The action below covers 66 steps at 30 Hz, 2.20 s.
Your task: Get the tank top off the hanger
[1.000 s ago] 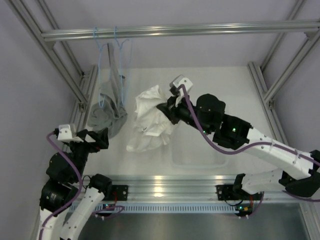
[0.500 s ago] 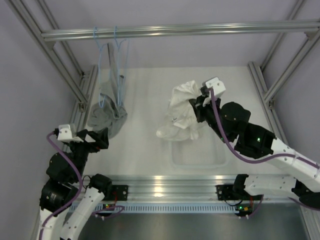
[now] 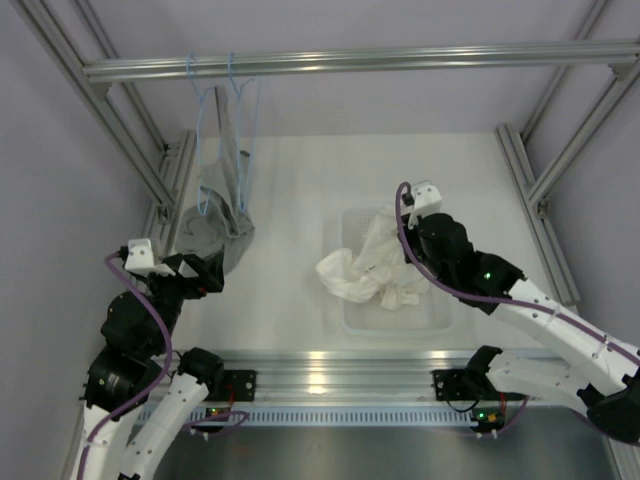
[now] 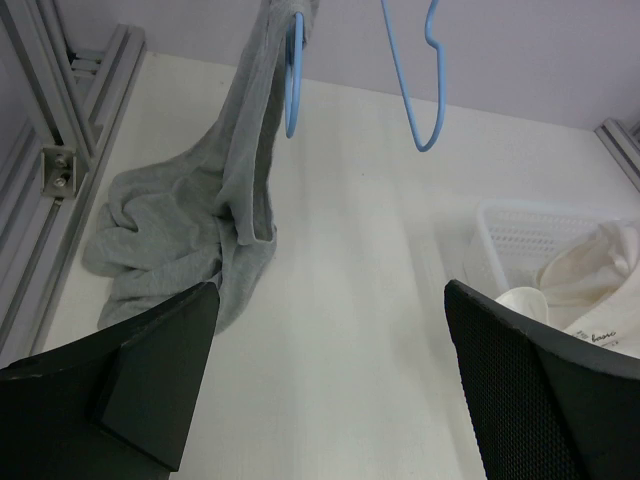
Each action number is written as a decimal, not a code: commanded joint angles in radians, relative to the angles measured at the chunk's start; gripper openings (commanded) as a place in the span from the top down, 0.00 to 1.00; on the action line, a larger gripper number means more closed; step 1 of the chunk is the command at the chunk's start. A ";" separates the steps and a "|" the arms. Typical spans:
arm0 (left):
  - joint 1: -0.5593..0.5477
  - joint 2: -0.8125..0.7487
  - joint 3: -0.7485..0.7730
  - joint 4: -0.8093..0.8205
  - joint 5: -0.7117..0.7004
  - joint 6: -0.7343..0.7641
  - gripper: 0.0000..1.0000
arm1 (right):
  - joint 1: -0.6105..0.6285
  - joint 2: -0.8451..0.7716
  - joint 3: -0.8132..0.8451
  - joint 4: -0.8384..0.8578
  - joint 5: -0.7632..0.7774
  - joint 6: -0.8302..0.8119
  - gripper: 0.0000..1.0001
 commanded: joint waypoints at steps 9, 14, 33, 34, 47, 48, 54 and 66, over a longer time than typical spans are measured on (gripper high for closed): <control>-0.001 0.021 -0.009 0.065 0.021 -0.006 0.01 | -0.076 -0.186 0.137 0.006 -0.128 0.015 1.00; 0.000 0.019 -0.010 0.064 0.016 -0.005 0.01 | -0.082 -0.190 0.179 -0.014 -0.123 0.003 1.00; -0.001 0.032 -0.010 0.065 0.029 -0.003 0.01 | -0.131 -0.232 0.251 -0.062 -0.067 -0.019 1.00; -0.001 0.032 -0.010 0.067 0.029 -0.003 0.01 | -0.131 -0.227 0.254 -0.063 -0.082 -0.020 1.00; -0.001 0.035 -0.012 0.065 0.035 -0.002 0.01 | -0.197 -0.192 0.200 -0.077 -0.068 0.001 1.00; -0.001 0.036 -0.012 0.065 0.036 -0.002 0.01 | -0.200 -0.180 0.199 -0.077 -0.076 0.003 1.00; -0.001 0.032 -0.013 0.064 0.036 -0.002 0.01 | -0.208 -0.105 0.171 -0.075 -0.065 0.016 1.00; 0.000 0.045 -0.012 0.065 0.033 -0.002 0.01 | -0.082 0.029 0.005 0.129 -0.265 0.164 1.00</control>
